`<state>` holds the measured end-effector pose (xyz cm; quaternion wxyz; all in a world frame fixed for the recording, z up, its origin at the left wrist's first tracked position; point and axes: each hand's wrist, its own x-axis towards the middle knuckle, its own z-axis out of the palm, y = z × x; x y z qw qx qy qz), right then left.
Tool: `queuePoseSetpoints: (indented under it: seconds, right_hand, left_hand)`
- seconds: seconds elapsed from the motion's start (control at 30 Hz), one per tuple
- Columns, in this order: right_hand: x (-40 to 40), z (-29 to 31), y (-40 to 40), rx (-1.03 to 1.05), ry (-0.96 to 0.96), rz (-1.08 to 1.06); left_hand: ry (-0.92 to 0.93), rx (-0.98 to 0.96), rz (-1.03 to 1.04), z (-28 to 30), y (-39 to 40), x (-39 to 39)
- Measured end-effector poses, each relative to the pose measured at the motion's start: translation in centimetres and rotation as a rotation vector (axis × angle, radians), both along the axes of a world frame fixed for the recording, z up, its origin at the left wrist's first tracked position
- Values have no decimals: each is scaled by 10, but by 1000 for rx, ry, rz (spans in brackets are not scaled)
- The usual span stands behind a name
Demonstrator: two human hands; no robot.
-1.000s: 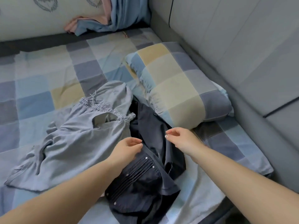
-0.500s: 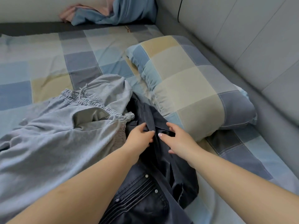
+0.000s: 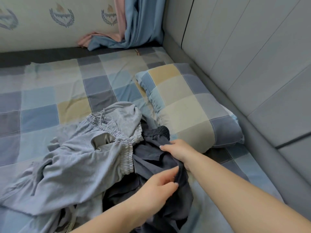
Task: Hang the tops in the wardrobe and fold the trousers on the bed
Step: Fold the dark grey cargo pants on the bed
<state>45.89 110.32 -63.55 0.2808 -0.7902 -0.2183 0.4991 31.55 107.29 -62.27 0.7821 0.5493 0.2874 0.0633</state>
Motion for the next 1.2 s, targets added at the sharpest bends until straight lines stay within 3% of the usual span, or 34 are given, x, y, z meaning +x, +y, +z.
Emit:
queuePoseSetpoints:
  seconds: [0.1,0.2,0.33,0.57,0.77,0.9,1.07,1.2]
  right_hand:
    - [-14,19,-16,155,51,-104]
    - [-41,58,-35,353,146,-125]
    - [-75,116,-73,500,188,60]
    - [-133,203,-140,431,-37,749]
    - [-161,244,-184,494,81,767]
    - [-187,260,-201,642,-54,709]
    - [-234,275,-218,963,-501,723]
    - [-288,299,-229,923,-444,803]
  left_hand:
    - [66,4,41,25,-7,-25]
    - [178,-44,288,53,1,-49]
    - [271,-308,543,112,17,-78]
    - [317,-345,294,203,-15,-130]
    - [196,-183,447,252,-65,-169]
    - [121,-142,543,282,-98,-197]
    - [-10,-155,697,313,-131,-246]
    - [-57,-158,905,330,-153,-293]
